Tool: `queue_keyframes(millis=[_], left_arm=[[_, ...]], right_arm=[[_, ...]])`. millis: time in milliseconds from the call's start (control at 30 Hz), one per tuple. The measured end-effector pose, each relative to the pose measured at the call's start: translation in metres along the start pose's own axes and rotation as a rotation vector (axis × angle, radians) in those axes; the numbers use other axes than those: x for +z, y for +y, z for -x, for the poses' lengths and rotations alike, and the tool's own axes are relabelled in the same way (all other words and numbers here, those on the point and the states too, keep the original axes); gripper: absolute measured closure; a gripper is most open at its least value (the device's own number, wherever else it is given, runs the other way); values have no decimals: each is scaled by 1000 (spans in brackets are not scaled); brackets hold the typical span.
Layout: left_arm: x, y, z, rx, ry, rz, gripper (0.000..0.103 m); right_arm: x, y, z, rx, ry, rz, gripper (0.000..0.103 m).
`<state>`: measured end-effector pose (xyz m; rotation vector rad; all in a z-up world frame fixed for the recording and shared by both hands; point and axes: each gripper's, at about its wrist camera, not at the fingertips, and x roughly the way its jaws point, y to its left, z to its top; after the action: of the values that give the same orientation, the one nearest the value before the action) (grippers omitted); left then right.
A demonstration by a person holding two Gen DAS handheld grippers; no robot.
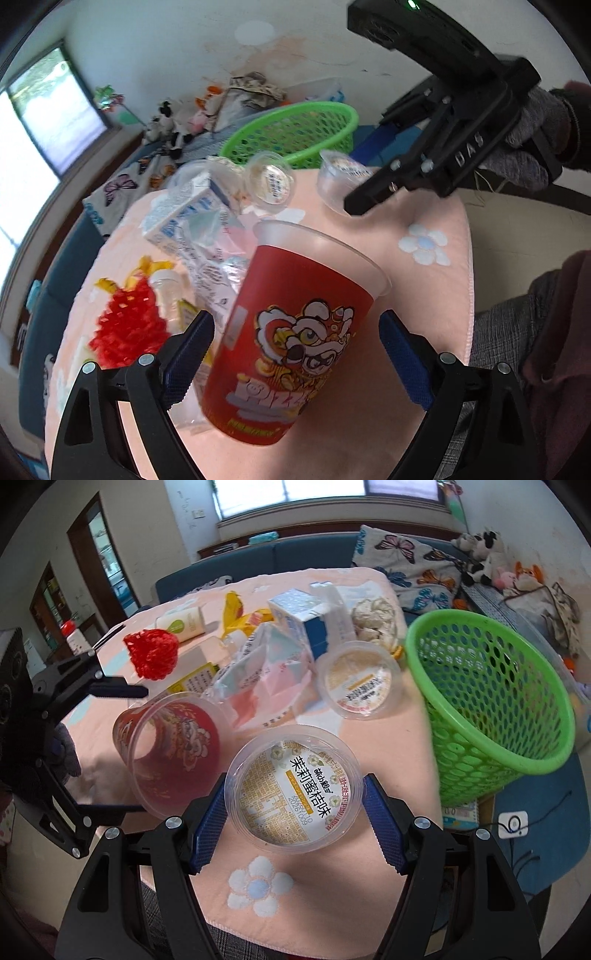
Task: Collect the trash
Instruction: 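Lift the clear lidded cup with the right tool and carry it over the green basket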
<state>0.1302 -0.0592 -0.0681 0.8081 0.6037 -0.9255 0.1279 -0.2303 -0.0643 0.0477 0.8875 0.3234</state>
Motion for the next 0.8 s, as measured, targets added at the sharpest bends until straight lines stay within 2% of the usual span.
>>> queue_keyframes(millis=[133,267,333,467,800], left_arm=[[1,-1,-12,-30,17,-64,15],[4,0,-18,-55,24,-83,16],[5,2,-20,-68,26,-72,20],[6,2,-19,-67,22,-41,22],[8,-2,-14,-5,43,47,29]], right_arm=[[0,-5,-2,-5,7,-24,32],[0,-8,-6,-6,17,-31,32],[1,-9,-6,-6,16,-31,32],[2,-12,-4,-3,8,-33,32],[-1,-17,12,1,-29,-46,32]])
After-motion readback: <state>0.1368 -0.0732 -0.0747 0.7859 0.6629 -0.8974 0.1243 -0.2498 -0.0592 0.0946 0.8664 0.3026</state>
